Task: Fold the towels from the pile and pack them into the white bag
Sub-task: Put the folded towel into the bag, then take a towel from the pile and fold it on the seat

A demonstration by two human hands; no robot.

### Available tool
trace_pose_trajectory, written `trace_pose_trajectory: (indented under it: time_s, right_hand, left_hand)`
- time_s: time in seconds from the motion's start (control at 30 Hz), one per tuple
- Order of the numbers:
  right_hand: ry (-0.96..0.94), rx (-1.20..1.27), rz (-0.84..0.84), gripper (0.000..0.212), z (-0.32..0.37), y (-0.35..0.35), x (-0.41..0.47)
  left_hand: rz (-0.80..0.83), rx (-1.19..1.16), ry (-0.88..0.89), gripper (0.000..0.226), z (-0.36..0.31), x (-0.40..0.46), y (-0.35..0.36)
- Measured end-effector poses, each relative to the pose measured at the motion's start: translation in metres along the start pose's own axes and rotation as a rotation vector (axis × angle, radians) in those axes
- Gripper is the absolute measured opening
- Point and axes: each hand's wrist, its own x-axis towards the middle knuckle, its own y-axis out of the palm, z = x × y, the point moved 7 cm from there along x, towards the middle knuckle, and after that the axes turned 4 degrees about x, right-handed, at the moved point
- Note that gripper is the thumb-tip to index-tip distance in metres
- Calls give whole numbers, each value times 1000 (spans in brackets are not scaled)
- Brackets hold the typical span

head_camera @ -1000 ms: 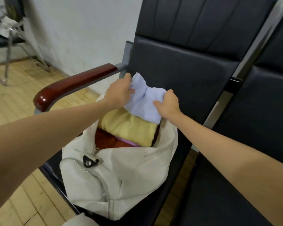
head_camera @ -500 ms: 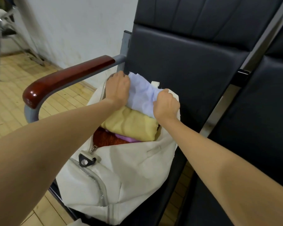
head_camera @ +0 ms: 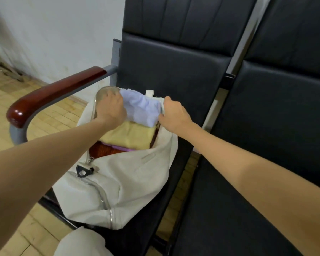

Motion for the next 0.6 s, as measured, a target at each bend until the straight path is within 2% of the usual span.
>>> trace_pose_trajectory:
  time_s: [0.1, 0.2, 0.33, 0.47, 0.6]
  right_hand:
    - [10, -97, -40, 15, -24, -31, -44]
    - [116, -215, 32, 43, -69, -55, -87]
    - [286, -297, 99, 63, -135, -88, -157]
    - [414, -338, 97, 66, -205, -119, -251]
    - [614, -312, 121, 71, -287, -143, -358]
  left_hand:
    - [59, -109, 123, 49, -36, -33, -13]
    - [84, -245, 213, 47, -85, -60, -25]
    - [50, -336, 314, 47, -163, -105, -56]
    - [32, -353, 475, 52, -251, -152, -78]
    - [100, -344, 641, 53, -349, -203, -87]
